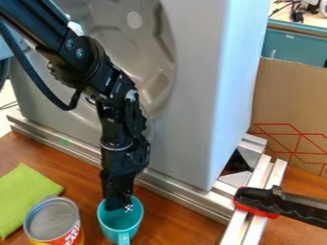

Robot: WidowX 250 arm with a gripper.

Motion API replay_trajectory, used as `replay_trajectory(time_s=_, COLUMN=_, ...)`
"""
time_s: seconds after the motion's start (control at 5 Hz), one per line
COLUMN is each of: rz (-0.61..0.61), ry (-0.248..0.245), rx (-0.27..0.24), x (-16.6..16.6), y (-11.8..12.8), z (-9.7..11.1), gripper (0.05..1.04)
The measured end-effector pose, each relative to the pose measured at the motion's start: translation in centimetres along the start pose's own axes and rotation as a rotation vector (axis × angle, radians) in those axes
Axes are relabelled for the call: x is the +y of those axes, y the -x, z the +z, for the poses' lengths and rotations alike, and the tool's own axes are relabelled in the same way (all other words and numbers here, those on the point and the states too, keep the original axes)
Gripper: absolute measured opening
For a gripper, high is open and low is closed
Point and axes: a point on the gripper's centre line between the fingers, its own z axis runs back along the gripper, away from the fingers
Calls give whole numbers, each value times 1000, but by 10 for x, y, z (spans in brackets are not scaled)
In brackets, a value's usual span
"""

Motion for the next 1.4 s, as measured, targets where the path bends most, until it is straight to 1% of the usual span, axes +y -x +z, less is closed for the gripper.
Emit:
replay_trajectory(time_s=0.2, rz=-4, ry=33, rx=-41, x=4, y=0, z=-3, gripper=93)
replay_trajectory(time_s=0.4, rz=-27, ry=76, rx=-65, x=6, y=0, z=-5, gripper=116)
replay_trajectory(time_s=0.6, rz=-29, ry=82, rx=-36, x=6, y=3, z=-6, gripper=304)
replay_trajectory(time_s=0.8, rz=-6, ry=89, rx=-27, x=5, y=5, z=-5, gripper=592)
replay_trajectory(time_s=1.0, rz=7, ry=40, rx=-78, x=8, y=9, z=18, gripper=893)
replay_trajectory(time_s=1.2, rz=41, ry=-1, rx=-136, x=14, y=27, z=43, gripper=1009)
replay_trajectory(time_s=1.4, rz=66, ry=-36, rx=-185, x=14, y=50, z=69, gripper=1004)
